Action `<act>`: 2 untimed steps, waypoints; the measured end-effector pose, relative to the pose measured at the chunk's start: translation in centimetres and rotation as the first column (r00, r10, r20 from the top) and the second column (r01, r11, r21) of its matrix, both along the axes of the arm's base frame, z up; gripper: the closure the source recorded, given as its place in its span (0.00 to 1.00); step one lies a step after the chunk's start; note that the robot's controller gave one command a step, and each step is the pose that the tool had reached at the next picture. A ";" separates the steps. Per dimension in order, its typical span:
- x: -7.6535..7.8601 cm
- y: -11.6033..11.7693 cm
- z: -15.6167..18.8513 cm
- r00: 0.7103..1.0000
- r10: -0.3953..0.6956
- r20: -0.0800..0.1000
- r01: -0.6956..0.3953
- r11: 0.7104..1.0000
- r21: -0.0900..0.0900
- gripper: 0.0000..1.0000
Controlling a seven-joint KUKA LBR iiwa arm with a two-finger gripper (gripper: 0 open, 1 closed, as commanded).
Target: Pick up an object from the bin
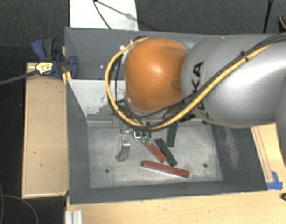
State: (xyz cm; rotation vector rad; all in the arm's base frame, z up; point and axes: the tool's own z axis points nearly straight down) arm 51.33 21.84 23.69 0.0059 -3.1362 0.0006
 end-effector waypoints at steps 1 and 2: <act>1.6 -6.1 -1.1 0.999 -0.044 0.006 0.044 0.999 -0.002 0.00; 1.9 -11.1 -6.0 0.999 -0.047 0.003 0.047 0.999 -0.003 0.00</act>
Offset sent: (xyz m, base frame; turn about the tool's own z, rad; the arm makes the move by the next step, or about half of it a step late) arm 0.0147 -0.0565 -0.0103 0.0364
